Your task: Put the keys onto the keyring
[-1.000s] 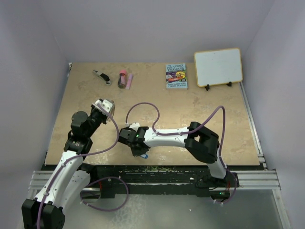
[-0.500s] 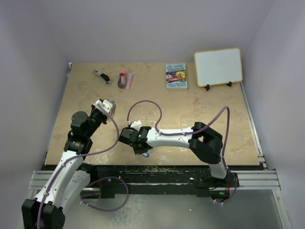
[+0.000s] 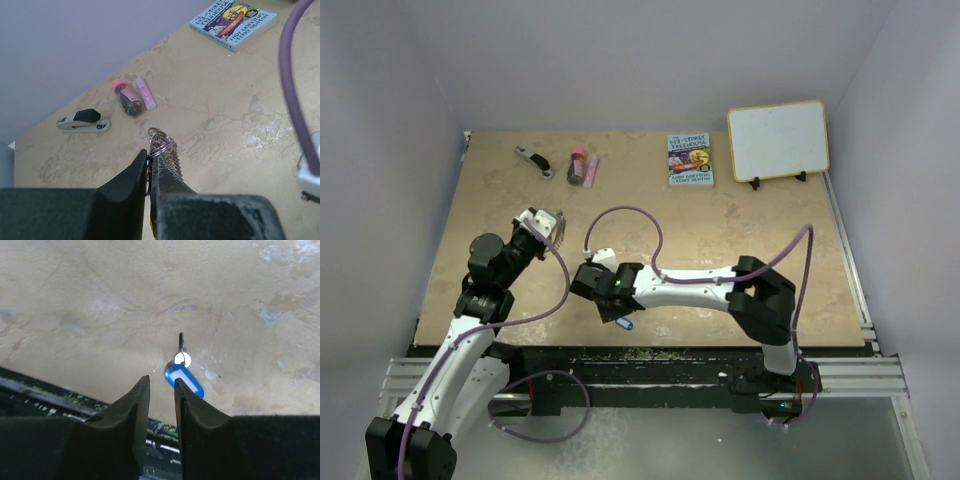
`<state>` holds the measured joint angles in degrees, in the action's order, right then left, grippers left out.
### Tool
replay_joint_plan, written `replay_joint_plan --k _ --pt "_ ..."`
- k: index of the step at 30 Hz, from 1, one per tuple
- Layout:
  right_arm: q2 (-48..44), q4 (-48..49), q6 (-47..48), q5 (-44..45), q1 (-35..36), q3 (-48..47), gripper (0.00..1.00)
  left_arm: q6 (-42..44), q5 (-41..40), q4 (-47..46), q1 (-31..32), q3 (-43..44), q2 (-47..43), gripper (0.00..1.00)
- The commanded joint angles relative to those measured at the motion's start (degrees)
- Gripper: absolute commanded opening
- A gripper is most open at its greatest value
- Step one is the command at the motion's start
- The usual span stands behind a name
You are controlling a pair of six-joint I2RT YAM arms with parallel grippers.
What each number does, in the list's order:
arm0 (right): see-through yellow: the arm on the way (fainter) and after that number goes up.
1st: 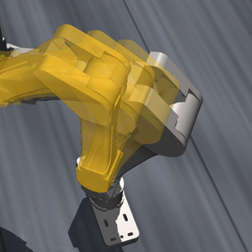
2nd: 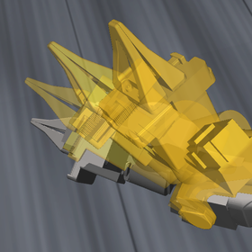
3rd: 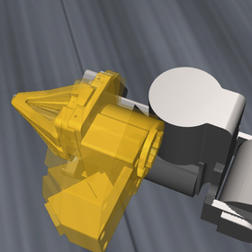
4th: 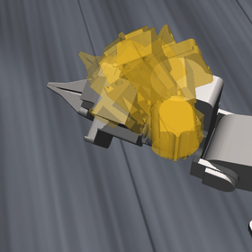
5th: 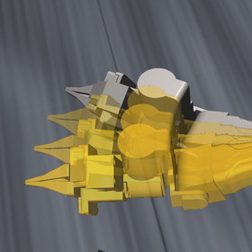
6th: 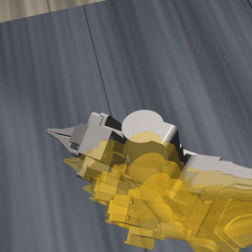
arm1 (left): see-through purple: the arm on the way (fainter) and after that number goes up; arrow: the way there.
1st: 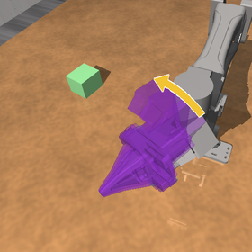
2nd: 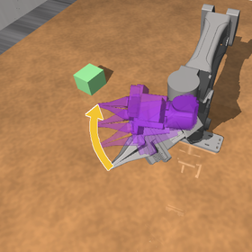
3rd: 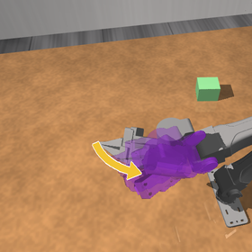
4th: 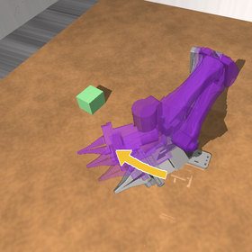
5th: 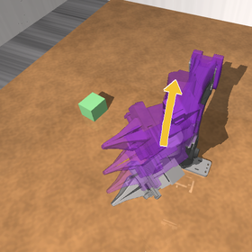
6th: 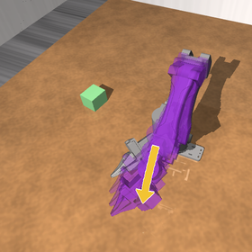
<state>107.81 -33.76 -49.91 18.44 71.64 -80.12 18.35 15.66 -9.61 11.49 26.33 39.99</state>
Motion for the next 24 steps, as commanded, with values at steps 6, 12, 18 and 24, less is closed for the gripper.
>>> replay_joint_plan --k 6,12,18,24 --pt "4.7 -6.3 -3.9 0.0 0.3 -5.8 0.35 -0.7 0.7 -4.3 -0.4 0.3 -0.6 0.04" --pt "5.6 -6.0 -3.7 -0.4 0.3 -5.9 0.32 -1.1 0.7 -4.8 -0.5 -0.4 -0.8 0.04" --pt "7.1 -5.5 -3.5 -0.7 0.3 -6.5 0.26 -1.0 0.4 -4.6 -0.4 -0.5 -0.9 0.04" --pt "7.9 -6.8 -3.9 0.7 0.1 -7.5 0.27 -1.4 0.5 -4.9 -0.4 -0.7 -1.1 0.04"
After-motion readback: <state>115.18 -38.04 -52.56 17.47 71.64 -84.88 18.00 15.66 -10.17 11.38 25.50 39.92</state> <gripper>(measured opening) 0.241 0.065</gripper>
